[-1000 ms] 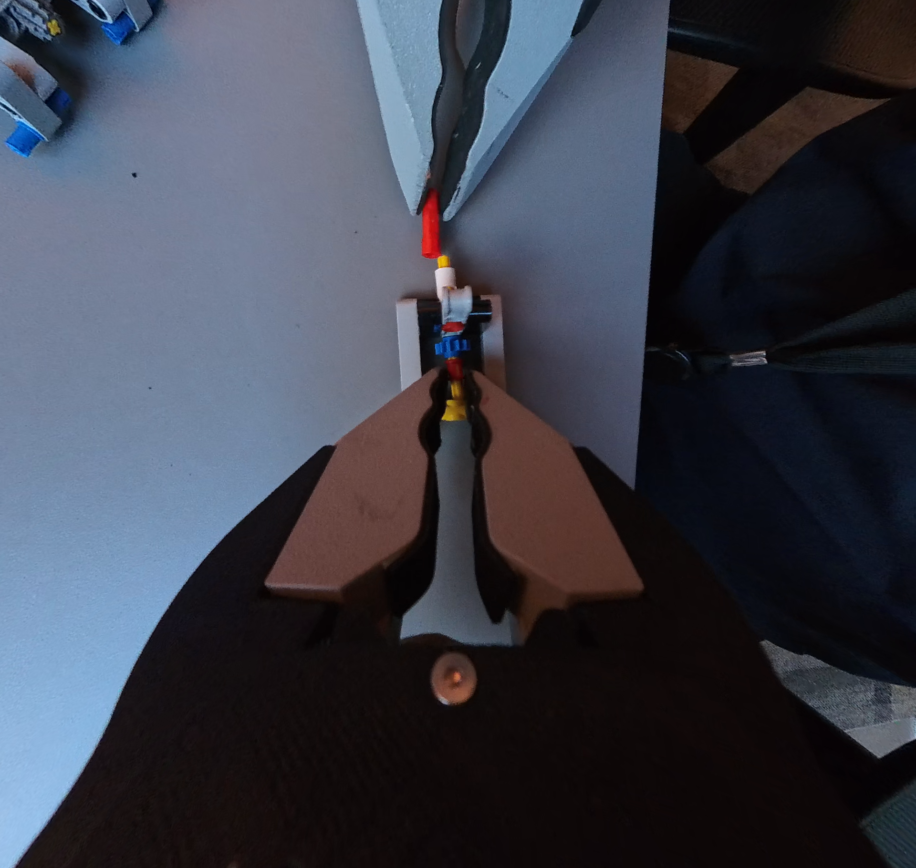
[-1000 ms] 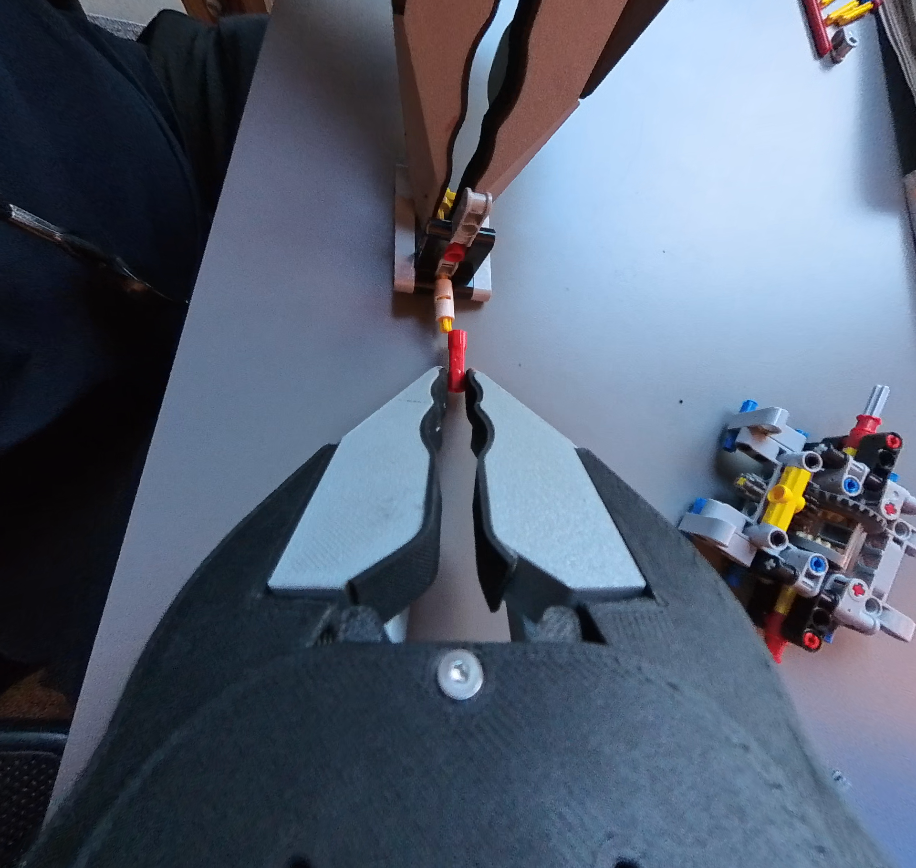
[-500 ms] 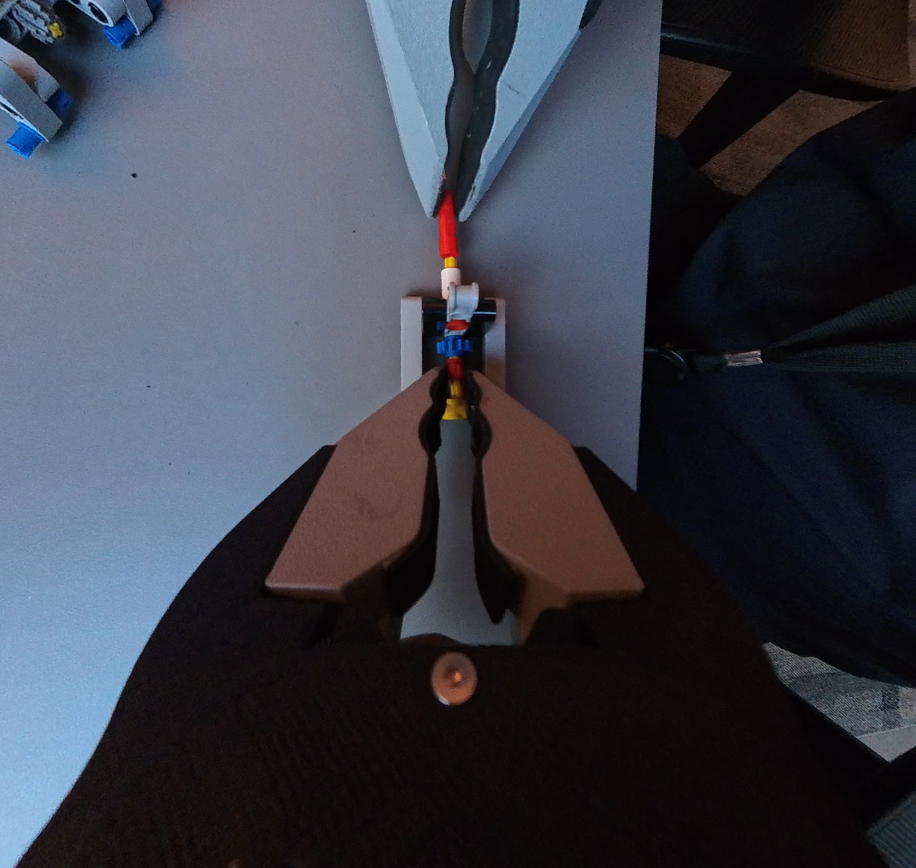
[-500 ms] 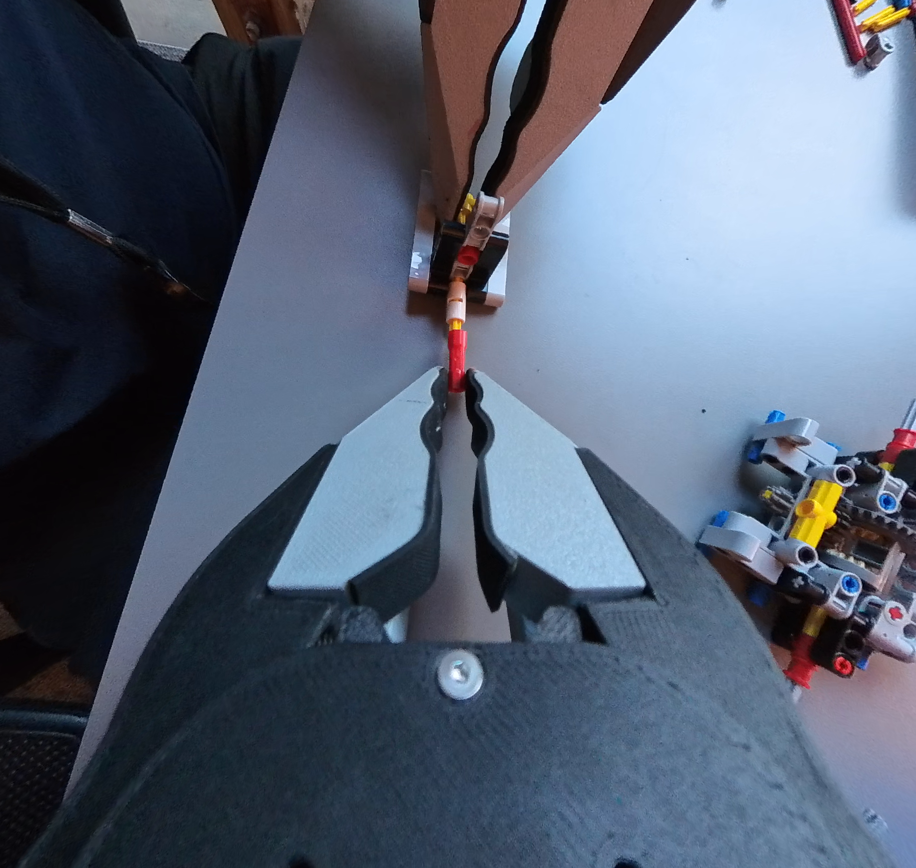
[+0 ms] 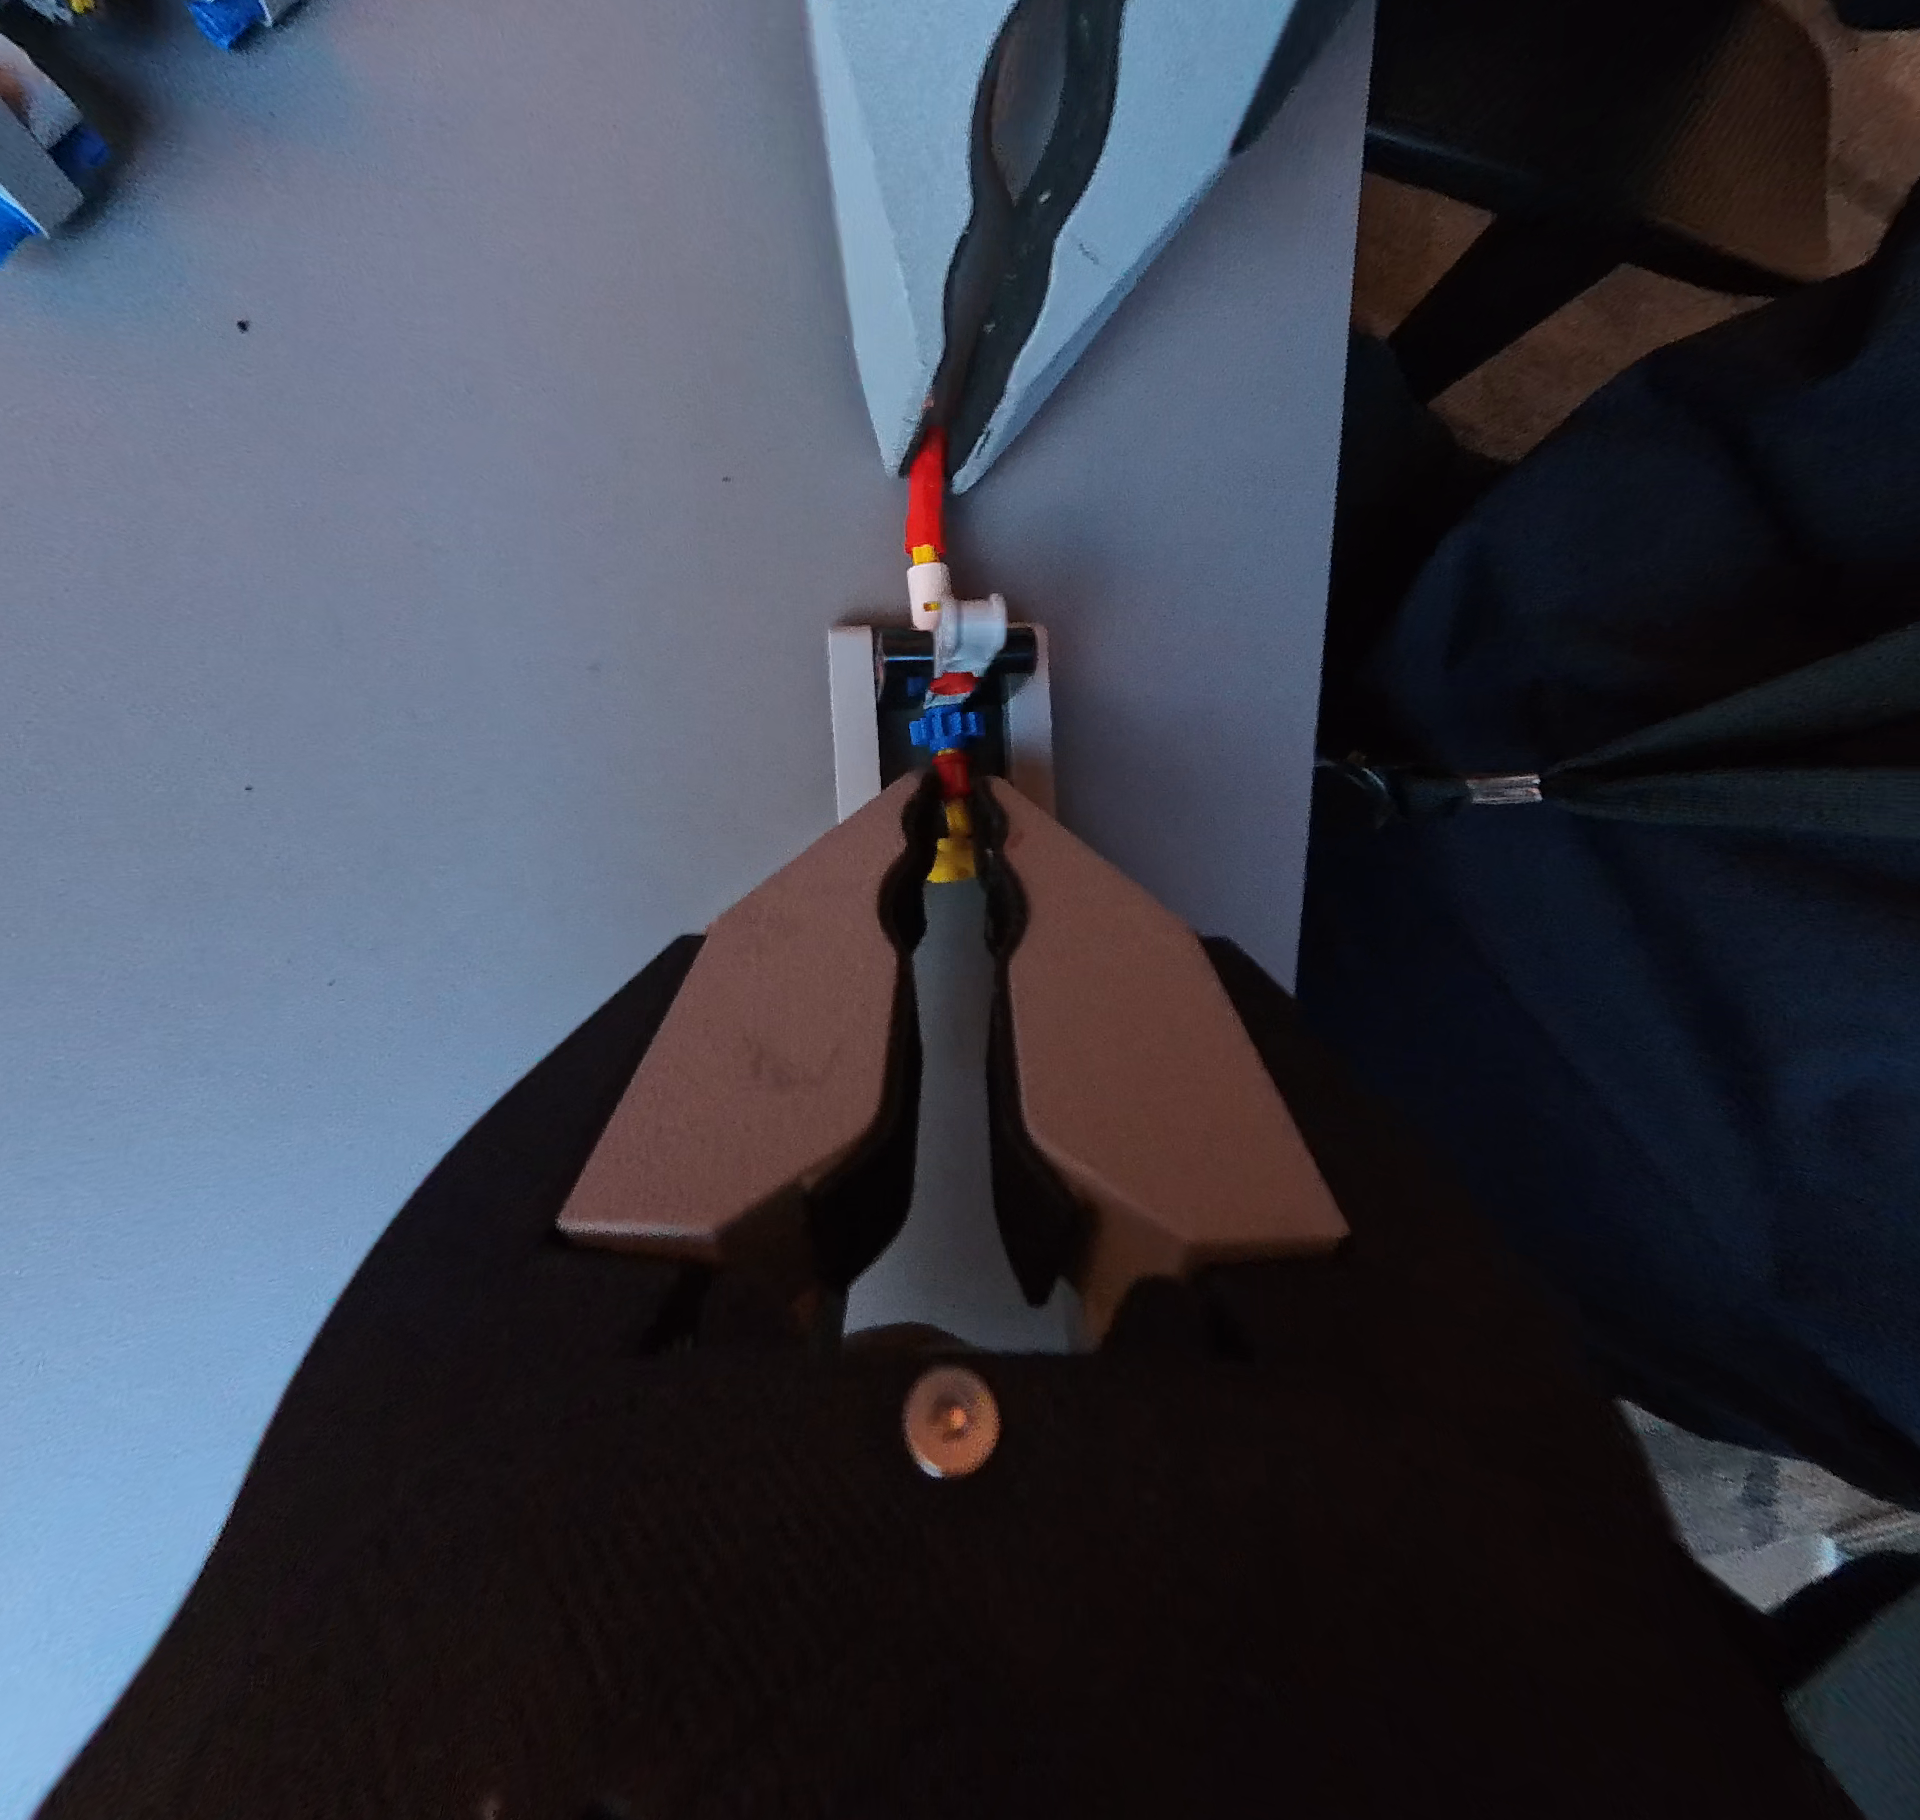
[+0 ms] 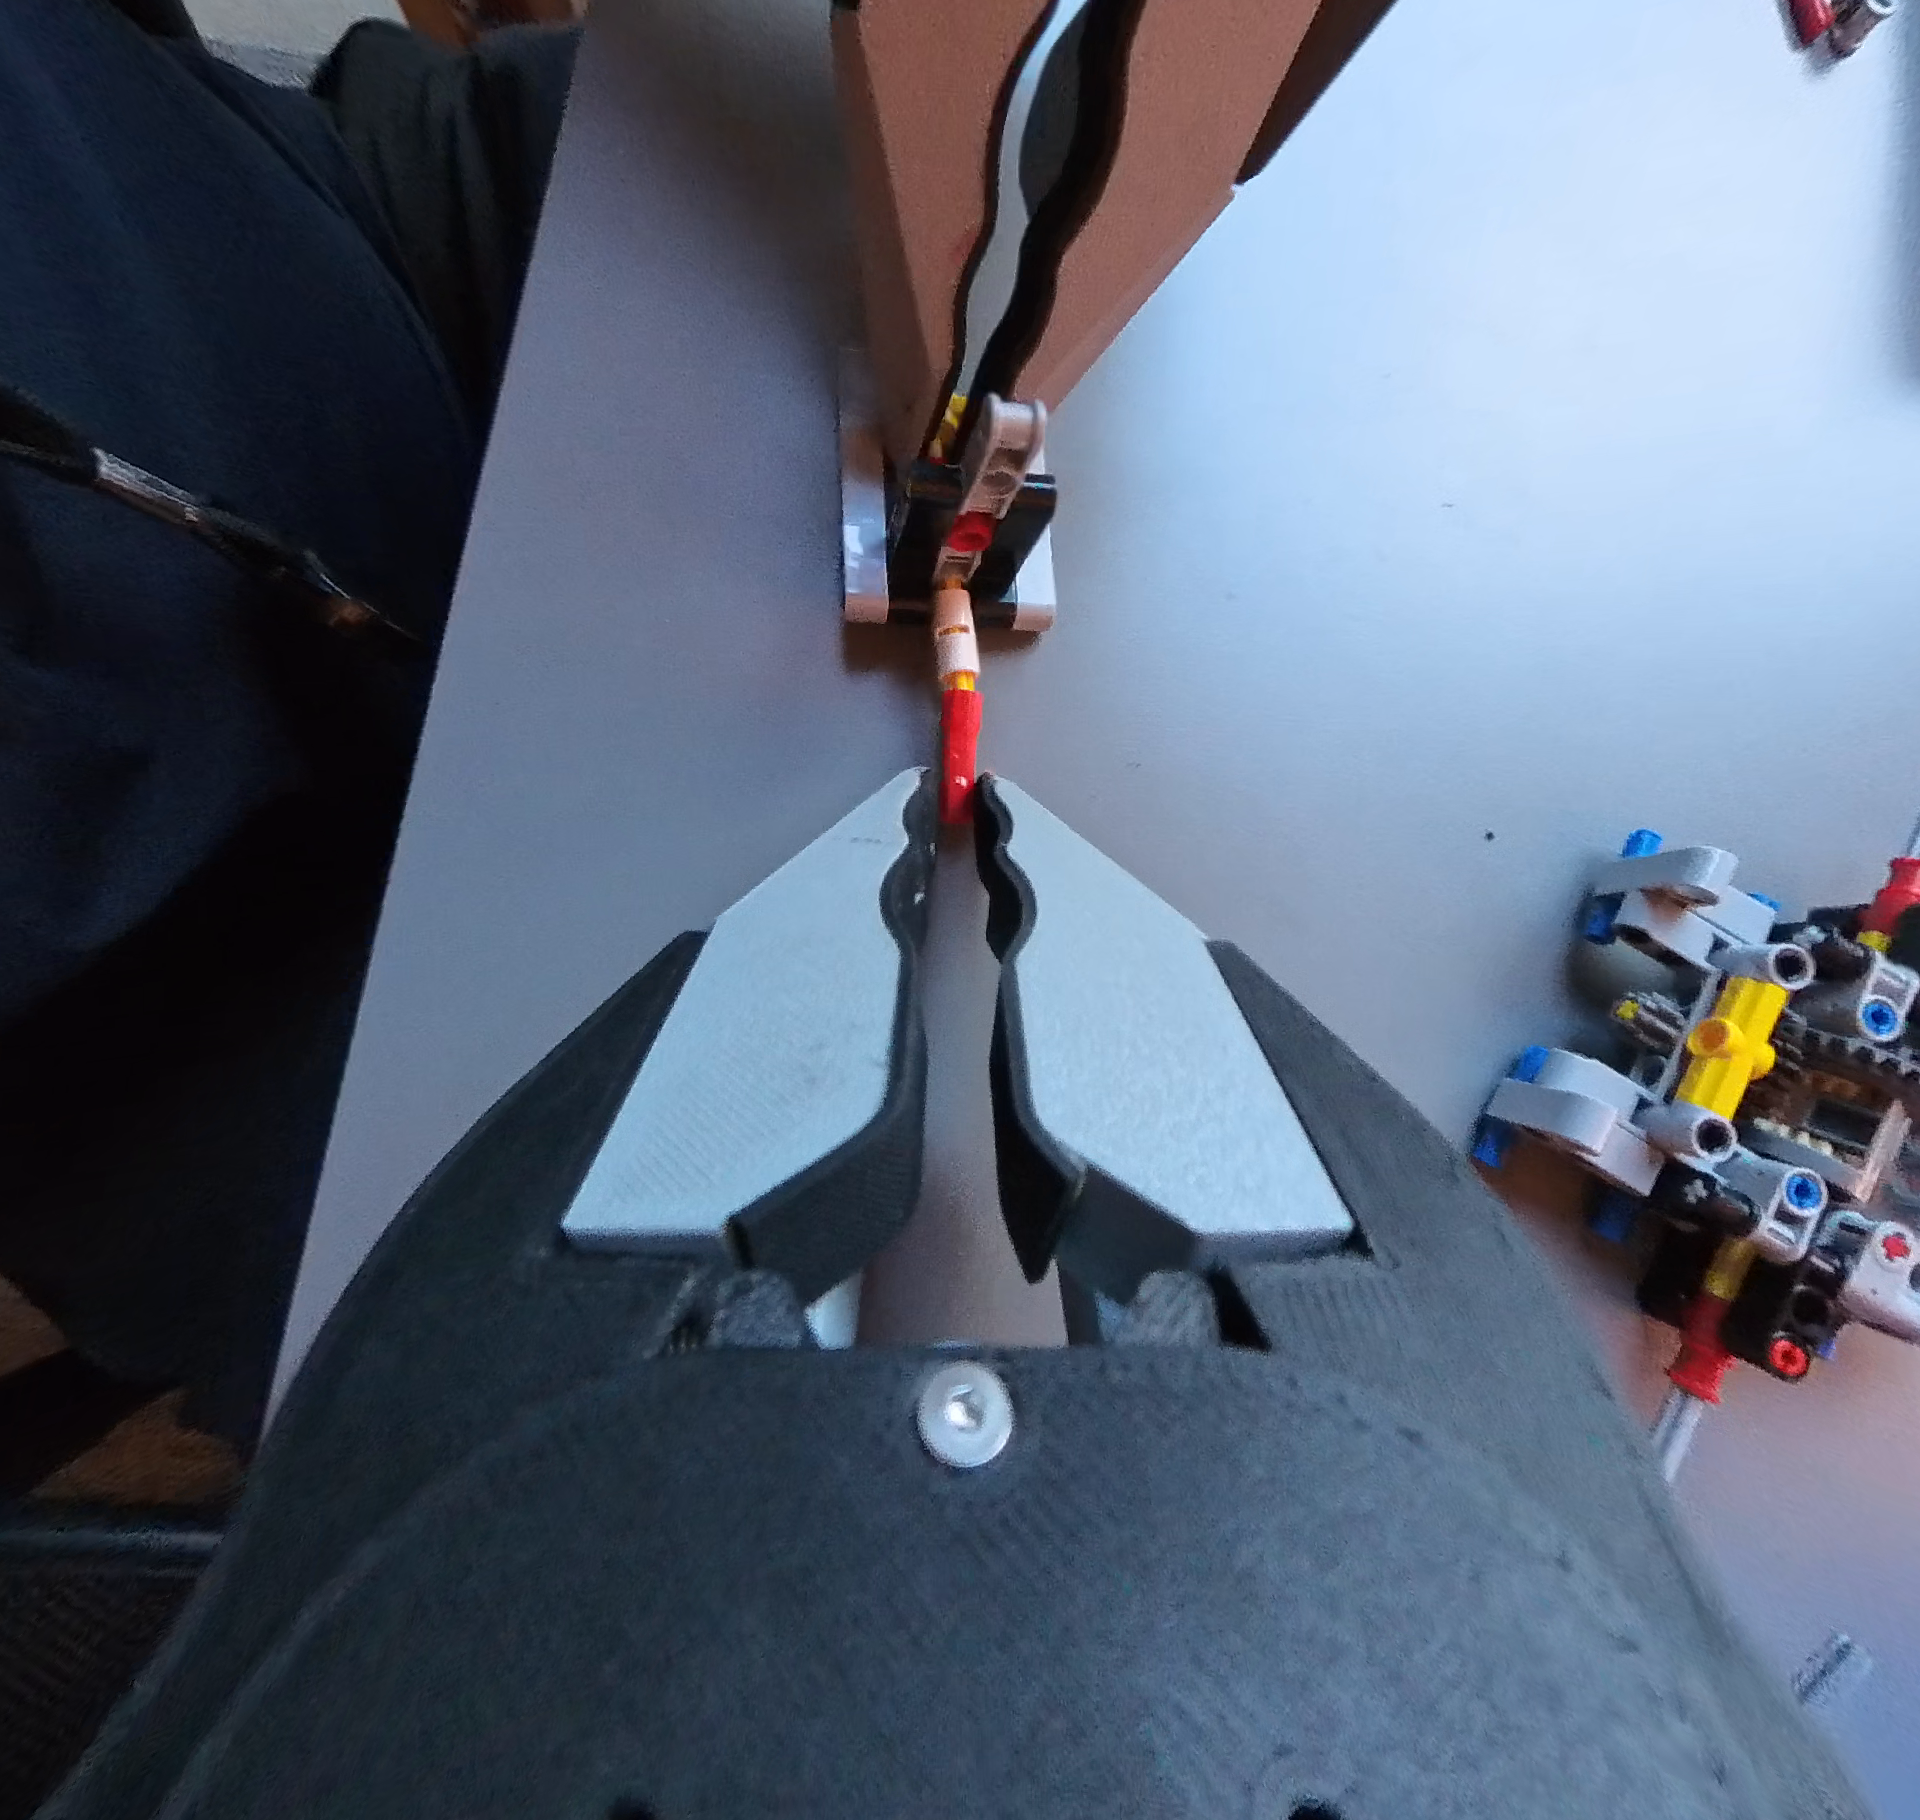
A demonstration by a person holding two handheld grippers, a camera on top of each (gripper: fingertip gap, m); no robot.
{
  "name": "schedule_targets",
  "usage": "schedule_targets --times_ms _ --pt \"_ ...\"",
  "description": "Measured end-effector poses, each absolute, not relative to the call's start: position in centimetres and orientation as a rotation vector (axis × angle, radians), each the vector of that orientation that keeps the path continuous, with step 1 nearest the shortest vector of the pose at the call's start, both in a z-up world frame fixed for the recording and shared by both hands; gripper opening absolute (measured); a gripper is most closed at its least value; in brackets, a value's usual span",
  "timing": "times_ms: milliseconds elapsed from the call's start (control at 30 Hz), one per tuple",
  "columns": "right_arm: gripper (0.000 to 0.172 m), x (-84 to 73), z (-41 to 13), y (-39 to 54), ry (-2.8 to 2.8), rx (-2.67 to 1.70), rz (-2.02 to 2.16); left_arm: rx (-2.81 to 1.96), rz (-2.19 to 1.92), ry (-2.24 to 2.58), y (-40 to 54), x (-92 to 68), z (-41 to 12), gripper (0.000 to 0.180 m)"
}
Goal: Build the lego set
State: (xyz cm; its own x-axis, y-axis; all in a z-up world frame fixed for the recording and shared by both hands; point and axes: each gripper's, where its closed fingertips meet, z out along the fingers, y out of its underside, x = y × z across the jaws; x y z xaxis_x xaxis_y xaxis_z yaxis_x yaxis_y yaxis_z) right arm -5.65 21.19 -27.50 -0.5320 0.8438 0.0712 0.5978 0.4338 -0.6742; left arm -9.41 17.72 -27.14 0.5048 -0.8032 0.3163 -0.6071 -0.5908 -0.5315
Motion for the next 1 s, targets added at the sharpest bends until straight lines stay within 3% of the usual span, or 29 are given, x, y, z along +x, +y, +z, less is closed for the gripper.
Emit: schedule_targets --times_ms 567,800,1000 --pt "0.002 -5.2 -27.6 21.5 -2.519 -0.645 0.113 -2.475 -0.895 1.154 17.2 -8.4 -26.9 0.003" --pt "0.003 -4.9 -27.7 21.2 -2.519 -0.825 0.009 -2.494 -0.917 1.025 17.6 -8.8 -27.1 0.003" --pt "0.003 -5.3 -27.7 21.4 -2.41 -1.044 0.267 -2.473 -0.929 0.982 17.3 -8.7 -26.9 0.003"
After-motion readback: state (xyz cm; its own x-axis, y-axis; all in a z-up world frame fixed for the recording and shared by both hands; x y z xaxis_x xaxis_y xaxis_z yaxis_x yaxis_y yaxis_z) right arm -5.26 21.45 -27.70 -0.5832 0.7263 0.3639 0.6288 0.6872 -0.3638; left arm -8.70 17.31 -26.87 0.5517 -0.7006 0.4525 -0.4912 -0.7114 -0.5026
